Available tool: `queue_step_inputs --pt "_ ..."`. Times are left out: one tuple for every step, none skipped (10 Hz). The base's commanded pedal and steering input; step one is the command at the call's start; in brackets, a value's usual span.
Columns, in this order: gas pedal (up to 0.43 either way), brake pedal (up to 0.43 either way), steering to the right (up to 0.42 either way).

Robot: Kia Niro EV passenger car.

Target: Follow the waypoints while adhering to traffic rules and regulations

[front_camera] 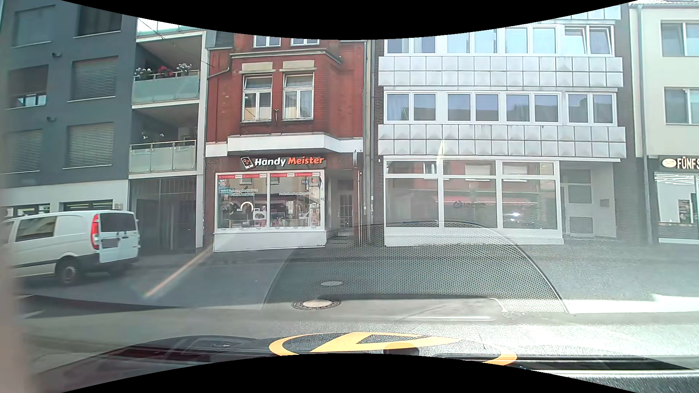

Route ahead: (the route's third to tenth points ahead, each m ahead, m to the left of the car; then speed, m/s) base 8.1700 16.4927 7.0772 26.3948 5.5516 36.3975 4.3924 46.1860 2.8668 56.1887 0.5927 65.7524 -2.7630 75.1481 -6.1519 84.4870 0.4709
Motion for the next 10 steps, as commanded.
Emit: queue_step_inputs --pt "0.0 0.085 -0.013" --pt "0.0 0.085 -0.013" --pt "0.0 0.085 -0.012" --pt "0.0 0.085 -0.013" --pt "0.0 0.085 -0.013" --pt "0.0 0.091 -0.013" --pt "0.0 0.091 -0.012" --pt "0.0 0.091 -0.012" --pt "0.0 0.091 -0.012" --pt "0.0 0.091 -0.012"
